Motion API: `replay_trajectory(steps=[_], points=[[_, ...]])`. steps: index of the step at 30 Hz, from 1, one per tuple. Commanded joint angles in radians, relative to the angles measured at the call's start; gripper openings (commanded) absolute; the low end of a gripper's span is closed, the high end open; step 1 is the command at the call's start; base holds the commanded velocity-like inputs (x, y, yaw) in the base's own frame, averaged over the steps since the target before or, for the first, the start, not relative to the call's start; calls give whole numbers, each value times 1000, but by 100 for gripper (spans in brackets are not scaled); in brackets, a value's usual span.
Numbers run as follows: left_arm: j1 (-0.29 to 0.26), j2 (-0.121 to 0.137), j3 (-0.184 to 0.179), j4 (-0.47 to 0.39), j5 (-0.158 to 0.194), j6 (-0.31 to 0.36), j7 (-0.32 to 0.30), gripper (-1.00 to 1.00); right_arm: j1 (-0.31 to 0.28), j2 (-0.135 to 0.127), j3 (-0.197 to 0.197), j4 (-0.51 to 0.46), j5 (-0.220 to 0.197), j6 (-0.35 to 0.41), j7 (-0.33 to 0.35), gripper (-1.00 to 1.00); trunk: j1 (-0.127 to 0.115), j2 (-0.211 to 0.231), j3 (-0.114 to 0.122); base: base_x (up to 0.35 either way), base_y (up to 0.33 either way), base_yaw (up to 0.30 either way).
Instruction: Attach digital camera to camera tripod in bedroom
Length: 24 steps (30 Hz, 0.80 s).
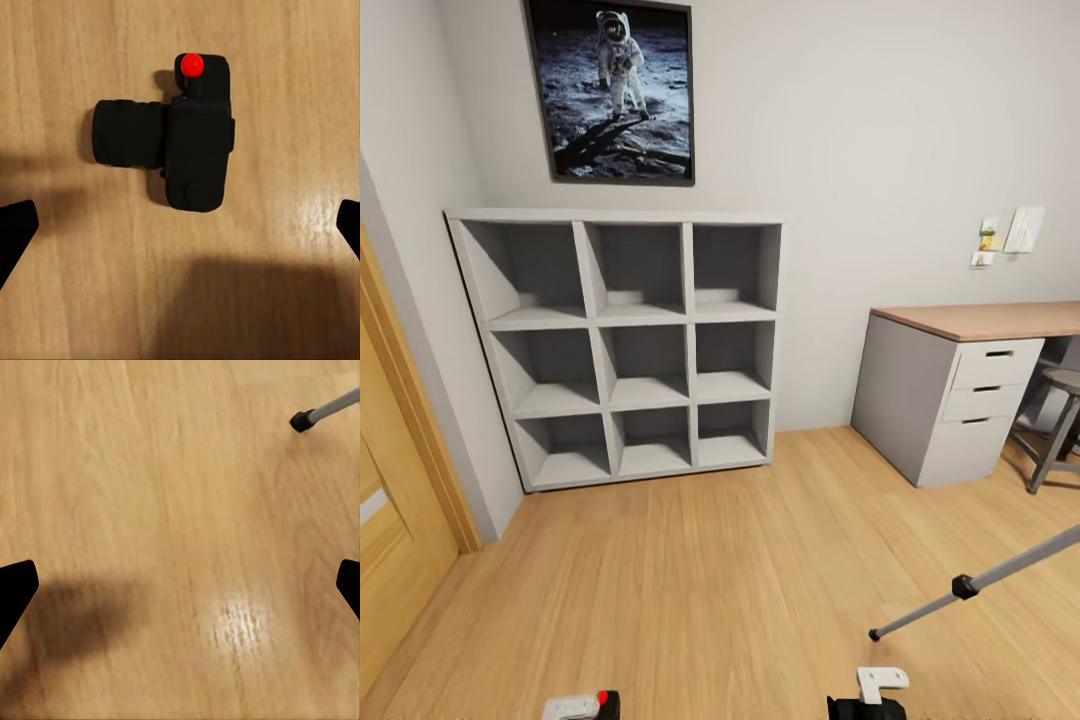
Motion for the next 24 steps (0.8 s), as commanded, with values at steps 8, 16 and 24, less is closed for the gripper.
replay_trajectory(steps=[8, 16, 24], points=[[0, -3, -1, 14, 5, -5, 4, 100, 0, 1, -6, -2, 8, 8, 0, 100, 31, -57, -26, 0, 0, 0], [0, -4, 0, 15, 5, -5, 4, 100, 0, 1, -6, -3, 9, 7, 1, 100, 34, -59, -57, 0, 0, 0], [0, -6, -1, 16, 6, -11, 4, 100, 0, 2, -7, -3, 9, 6, 1, 100, 38, -60, -88, 0, 0, 0]])
